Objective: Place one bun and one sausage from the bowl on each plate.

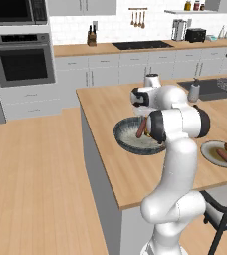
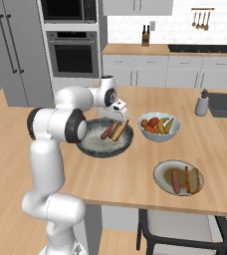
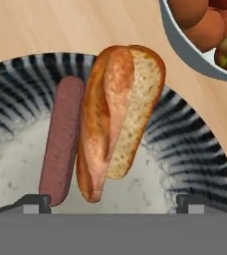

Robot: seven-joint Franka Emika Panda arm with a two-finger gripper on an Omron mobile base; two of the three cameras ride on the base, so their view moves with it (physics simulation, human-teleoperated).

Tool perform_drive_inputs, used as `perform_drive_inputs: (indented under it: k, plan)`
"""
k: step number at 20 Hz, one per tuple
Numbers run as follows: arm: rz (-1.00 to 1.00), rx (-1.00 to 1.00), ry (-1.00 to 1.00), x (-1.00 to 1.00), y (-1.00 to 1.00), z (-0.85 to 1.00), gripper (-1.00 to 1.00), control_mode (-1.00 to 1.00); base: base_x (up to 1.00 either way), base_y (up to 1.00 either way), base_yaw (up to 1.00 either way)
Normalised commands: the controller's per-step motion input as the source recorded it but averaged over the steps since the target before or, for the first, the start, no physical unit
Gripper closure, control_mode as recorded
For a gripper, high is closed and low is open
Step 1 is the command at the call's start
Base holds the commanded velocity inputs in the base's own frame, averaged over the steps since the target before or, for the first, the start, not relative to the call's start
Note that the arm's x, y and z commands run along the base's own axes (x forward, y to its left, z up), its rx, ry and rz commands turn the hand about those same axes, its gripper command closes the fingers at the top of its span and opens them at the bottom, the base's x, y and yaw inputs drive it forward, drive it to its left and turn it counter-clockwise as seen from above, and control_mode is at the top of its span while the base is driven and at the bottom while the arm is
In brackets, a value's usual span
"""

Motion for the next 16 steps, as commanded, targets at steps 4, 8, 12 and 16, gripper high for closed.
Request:
perform_drive_inputs:
  k: [4, 8, 12, 16]
  plan:
    - [0.0, 0.0, 0.08, 0.34, -0.22, -0.33, -1.0, -1.0, 0.0, 0.0, 0.0]
    - [0.0, 0.0, 0.0, 0.2, -0.09, -0.46, -1.0, -1.0, 0.0, 0.0, 0.0]
    - [0.0, 0.0, -0.03, 0.29, 0.02, -0.13, -1.0, -1.0, 0.0, 0.0, 0.0]
    - [0.0, 0.0, -0.01, 0.14, 0.05, -0.12, -1.0, -1.0, 0.0, 0.0, 0.0]
